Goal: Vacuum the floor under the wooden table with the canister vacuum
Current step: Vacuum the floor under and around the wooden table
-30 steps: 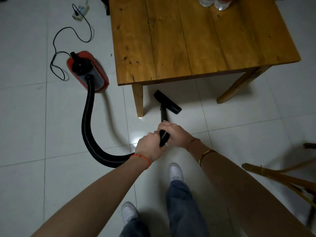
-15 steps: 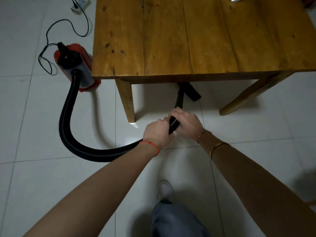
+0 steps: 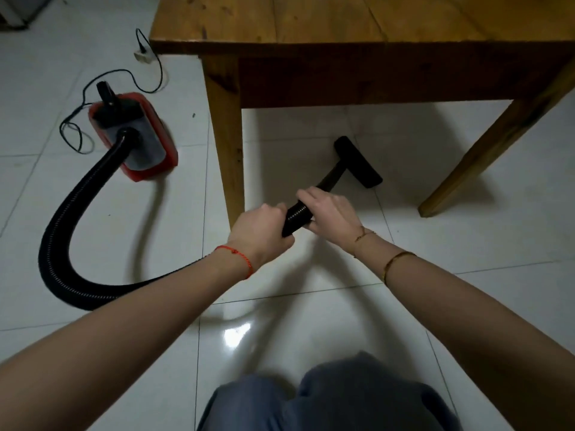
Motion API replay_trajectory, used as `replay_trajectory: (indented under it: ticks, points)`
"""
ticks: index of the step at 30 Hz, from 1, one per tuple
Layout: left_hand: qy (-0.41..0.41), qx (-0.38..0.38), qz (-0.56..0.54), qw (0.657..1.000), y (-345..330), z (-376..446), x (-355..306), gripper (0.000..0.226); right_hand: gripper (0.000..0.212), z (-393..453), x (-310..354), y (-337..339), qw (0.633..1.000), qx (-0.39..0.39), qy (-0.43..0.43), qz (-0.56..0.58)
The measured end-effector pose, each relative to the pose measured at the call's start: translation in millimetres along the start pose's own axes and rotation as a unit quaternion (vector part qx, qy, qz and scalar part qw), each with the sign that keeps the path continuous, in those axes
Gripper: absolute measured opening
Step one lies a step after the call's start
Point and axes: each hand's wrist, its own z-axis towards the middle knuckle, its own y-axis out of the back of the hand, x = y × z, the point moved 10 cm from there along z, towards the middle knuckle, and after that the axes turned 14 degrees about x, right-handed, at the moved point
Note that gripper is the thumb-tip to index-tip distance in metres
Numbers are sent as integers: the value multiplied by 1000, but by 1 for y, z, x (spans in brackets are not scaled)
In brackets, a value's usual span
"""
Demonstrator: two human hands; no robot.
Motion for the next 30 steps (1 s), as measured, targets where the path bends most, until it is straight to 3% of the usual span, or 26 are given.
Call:
replay_trajectory:
  ticks: [5, 15, 21, 24, 30]
  points:
    - [18, -24, 27, 999, -4, -35, 33, 25, 38, 3, 49, 2, 999, -31, -7, -42]
    - [15, -67, 96, 993, 9, -69, 57, 26, 26, 3, 84, 10, 997, -23, -73, 24]
    - [-11, -82, 82, 993, 0, -38, 27, 22, 18, -1, 38, 0, 992, 0, -122, 34]
    - [-27, -77, 61, 995, -7, -8, 6, 22, 24, -4, 1, -10, 989, 12, -144, 40]
    - [-52, -68, 51, 995, -15, 60, -51, 29, 13, -18, -86, -23, 980, 10, -193, 49]
